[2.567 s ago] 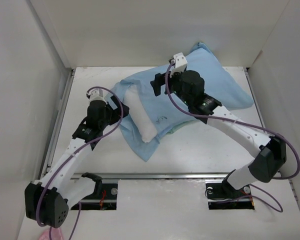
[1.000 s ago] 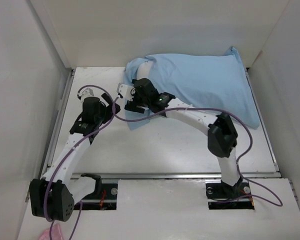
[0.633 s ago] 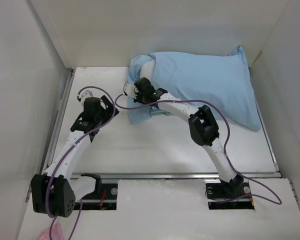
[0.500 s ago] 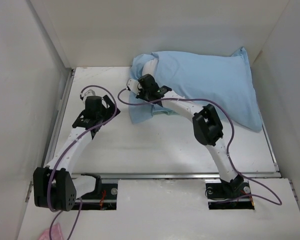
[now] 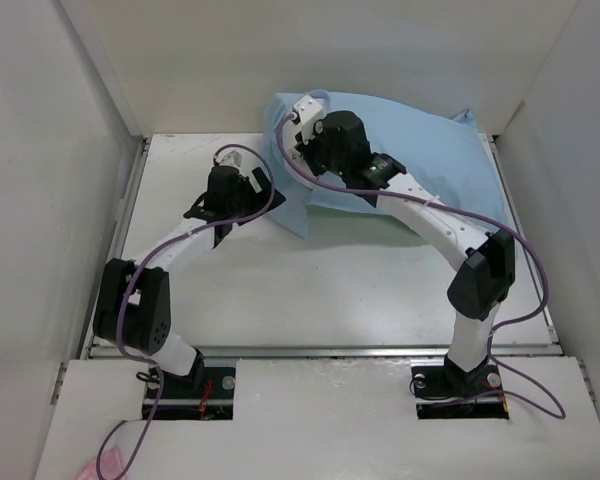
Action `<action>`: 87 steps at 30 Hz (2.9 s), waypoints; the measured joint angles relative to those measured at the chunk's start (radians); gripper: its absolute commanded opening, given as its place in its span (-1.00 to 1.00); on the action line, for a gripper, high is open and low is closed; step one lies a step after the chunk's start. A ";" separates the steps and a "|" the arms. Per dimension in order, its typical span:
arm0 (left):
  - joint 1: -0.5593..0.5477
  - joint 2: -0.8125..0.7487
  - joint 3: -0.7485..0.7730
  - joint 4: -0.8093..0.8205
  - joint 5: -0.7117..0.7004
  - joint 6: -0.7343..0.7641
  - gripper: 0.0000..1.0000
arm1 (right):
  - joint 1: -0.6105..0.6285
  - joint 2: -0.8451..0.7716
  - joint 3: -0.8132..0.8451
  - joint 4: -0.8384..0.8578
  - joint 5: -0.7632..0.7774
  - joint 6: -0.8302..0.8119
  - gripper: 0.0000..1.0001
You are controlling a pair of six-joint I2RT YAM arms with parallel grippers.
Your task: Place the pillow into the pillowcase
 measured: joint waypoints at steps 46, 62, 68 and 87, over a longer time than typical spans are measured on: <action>-0.044 0.398 0.112 0.491 -0.039 -0.169 -1.00 | -0.008 -0.040 -0.040 -0.061 0.050 0.245 -1.00; -0.043 -0.200 -0.177 0.238 -0.128 -0.005 -1.00 | 0.124 0.374 0.072 -0.090 0.385 0.335 -1.00; -0.043 -0.221 -0.169 0.177 -0.120 0.022 -1.00 | 0.103 0.331 0.012 -0.055 0.153 0.354 0.04; -0.051 -0.458 -0.134 0.011 -0.062 0.067 -1.00 | 0.063 -0.286 -0.209 0.165 -0.265 0.404 0.44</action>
